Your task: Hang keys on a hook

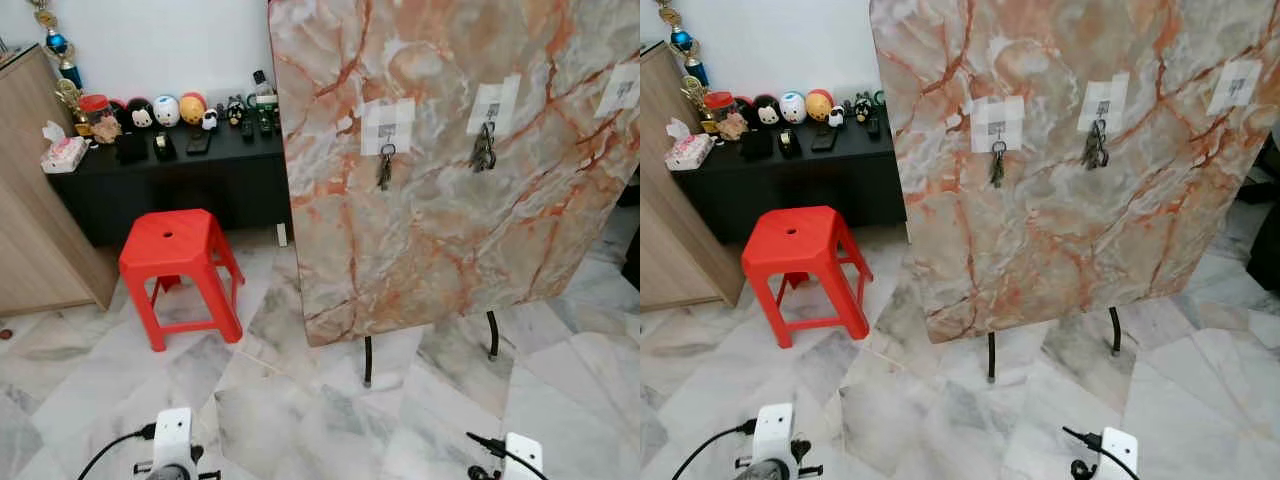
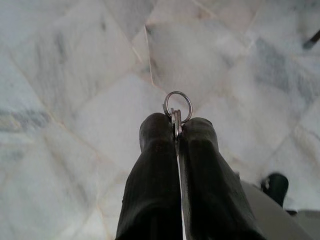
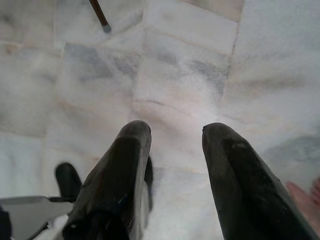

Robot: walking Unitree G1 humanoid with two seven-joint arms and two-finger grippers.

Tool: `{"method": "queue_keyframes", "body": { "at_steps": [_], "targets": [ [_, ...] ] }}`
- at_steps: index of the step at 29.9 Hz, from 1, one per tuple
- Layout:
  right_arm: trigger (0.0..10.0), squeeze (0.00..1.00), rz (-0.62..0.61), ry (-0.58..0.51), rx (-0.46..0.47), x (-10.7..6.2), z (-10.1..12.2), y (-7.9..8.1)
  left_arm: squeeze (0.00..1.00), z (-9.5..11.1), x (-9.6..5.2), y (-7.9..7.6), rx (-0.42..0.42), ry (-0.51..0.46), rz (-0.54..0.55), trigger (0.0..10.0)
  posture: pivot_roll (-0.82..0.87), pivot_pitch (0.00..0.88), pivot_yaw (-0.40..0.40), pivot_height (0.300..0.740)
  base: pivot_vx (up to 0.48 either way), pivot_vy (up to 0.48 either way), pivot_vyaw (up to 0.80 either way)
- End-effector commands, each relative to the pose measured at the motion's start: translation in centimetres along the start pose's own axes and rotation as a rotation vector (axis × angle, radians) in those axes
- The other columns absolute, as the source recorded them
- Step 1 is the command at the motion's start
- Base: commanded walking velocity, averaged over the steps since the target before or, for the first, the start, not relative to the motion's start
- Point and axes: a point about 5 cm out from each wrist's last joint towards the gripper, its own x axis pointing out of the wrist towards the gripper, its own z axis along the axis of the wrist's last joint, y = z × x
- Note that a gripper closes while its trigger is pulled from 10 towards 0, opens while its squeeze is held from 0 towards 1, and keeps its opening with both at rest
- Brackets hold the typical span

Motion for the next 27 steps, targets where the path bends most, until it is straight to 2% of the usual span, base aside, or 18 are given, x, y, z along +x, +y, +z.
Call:
{"method": "queue_keyframes", "body": {
  "at_steps": [1, 3, 8, 11, 13, 14, 25, 27],
  "targets": [
    [10.0, 0.0, -0.005, 0.011, -0.04, 0.0, -0.1, -0.2, 0.0, -0.5, -0.1, -0.3, -0.012, 0.014, 0.004, 10.0, -0.08, 0.0, -0.023, 0.74, 0.0, -0.255, 0.0],
    [10.0, 0.0, -0.02, 0.03, -0.163, 0.0, -0.2, -0.3, 0.0, -0.8, -0.1, -0.5, -0.011, 0.024, -0.001, 10.0, -0.1, 0.0, -0.013, 0.74, 0.0, -0.259, 0.78],
    [10.0, 0.0, -0.048, 0.031, -0.117, -0.1, -0.3, -0.4, 0.0, -1.1, -0.2, -0.6, -0.008, 0.031, -0.002, 10.0, -0.11, 0.0, -0.007, 0.74, 0.0, -0.257, 0.8],
    [10.0, 0.0, -0.027, 0.054, -0.18, 0.0, -0.6, -0.2, 0.0, -1.0, -0.2, -0.6, -0.013, 0.026, 0.003, 10.0, -0.11, 0.0, -0.016, 0.74, 0.0, -0.255, 0.27],
    [10.0, 0.0, -0.002, 0.1, -0.28, -0.1, -1.4, -0.1, 0.0, -1.0, -0.1, -0.6, -0.022, 0.023, 0.008, 10.0, -0.11, 0.0, -0.019, 0.74, 0.0, -0.257, 0.0],
    [10.0, 0.0, 0.0, 0.108, -0.292, -0.2, -1.5, -0.1, 0.0, -1.0, -0.2, -0.6, -0.023, 0.023, 0.008, 10.0, -0.11, 0.0, -0.019, 0.74, 0.0, -0.259, 0.0],
    [10.0, 0.0, -0.01, 0.107, -0.302, -0.2, -1.4, -0.5, 0.0, -1.6, -0.3, -0.3, -0.021, 0.04, 0.018, 10.0, -0.12, 0.0, -0.007, 0.74, 0.0, -0.256, 0.0],
    [10.0, 0.0, -0.011, 0.106, -0.311, -0.2, -1.4, -0.5, 0.0, -1.7, -0.3, -0.2, -0.033, 0.039, 0.025, 10.0, -0.12, 0.0, -0.008, 0.74, 0.0, -0.257, 0.72]
  ]
}}
